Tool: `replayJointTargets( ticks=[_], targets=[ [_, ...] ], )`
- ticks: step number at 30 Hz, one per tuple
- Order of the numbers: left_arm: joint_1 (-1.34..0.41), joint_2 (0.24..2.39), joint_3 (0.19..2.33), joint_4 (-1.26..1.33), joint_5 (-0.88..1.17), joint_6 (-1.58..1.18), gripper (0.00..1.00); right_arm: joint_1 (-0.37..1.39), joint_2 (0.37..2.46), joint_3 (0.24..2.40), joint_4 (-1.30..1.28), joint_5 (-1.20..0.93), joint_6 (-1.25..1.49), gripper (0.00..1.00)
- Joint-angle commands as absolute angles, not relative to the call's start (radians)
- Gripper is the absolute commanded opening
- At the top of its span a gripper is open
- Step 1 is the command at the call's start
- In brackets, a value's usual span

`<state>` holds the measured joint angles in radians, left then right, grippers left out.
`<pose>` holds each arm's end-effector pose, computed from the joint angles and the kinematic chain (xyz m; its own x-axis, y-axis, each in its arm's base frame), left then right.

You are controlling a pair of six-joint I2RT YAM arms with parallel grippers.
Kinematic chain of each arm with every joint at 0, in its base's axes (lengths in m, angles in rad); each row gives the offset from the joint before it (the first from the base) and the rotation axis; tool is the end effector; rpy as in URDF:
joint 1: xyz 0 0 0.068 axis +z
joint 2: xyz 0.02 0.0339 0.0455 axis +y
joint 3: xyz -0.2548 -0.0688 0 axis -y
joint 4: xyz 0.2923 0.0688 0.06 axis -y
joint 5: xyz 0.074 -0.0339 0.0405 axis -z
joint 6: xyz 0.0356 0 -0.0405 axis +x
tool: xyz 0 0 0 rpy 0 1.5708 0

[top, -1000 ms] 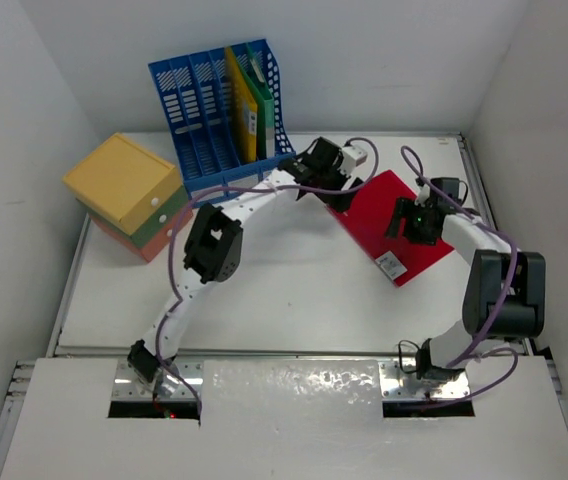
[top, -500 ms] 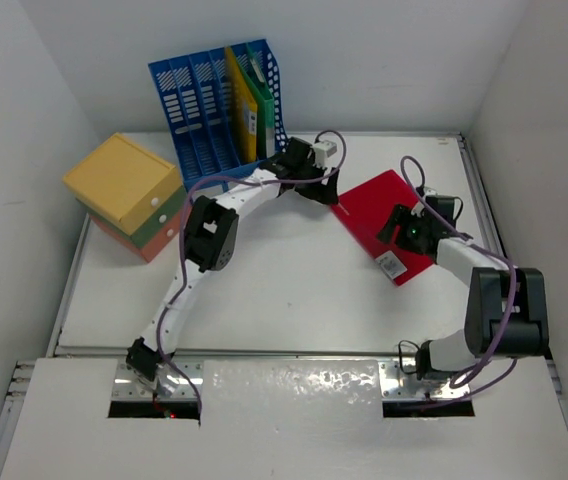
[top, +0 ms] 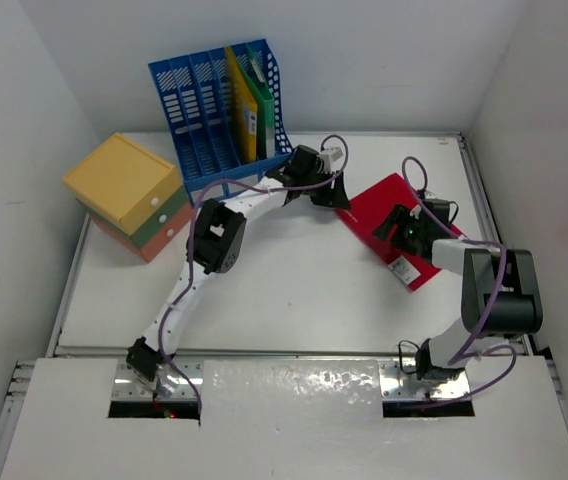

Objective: Organize the desk

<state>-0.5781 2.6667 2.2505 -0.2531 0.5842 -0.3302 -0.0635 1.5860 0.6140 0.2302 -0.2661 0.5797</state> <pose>0.5081 -0.3550 0.1024 -0.7568 0.1708 -0.6309 0.6054 0.5472 -0.5780 0.3180 -0.0108 0.0874 -0.6366 0.5700 -0.5195 0.2587 0.7924 0.5525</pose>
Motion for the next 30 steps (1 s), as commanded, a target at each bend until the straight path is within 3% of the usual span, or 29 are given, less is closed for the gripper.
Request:
replayJointTargets(
  ticks=[1, 7, 11, 13, 18, 24, 30],
  targets=[
    [-0.601, 2.678, 2.200, -0.344, 0.571, -0.353, 0.48, -0.063, 1.604, 0.635, 0.262, -0.265, 0.581, 0.67],
    [-0.627, 2.671, 2.203, -0.434, 0.618, -0.334, 0.43, -0.063, 1.681, 0.649, 0.275, -0.271, 0.600, 0.67],
    [-0.637, 2.594, 2.037, -0.420, 0.652, -0.342, 0.43, -0.063, 1.729, 0.624, 0.331, -0.285, 0.637, 0.66],
    [-0.638, 2.582, 2.017, -0.391, 0.673, -0.351, 0.38, -0.063, 1.750, 0.627, 0.344, -0.296, 0.647, 0.65],
    [-0.646, 2.611, 2.069, -0.422, 0.719, -0.356, 0.00, -0.063, 1.786, 0.615, 0.388, -0.325, 0.672, 0.65],
    [-0.643, 2.573, 2.077, -0.420, 0.765, -0.354, 0.00, -0.063, 1.761, 0.620, 0.342, -0.333, 0.620, 0.64],
    [-0.623, 2.442, 2.016, -0.397, 0.776, -0.357, 0.00, 0.035, 1.596, 0.741, 0.030, -0.155, 0.194, 0.67]
  ],
)
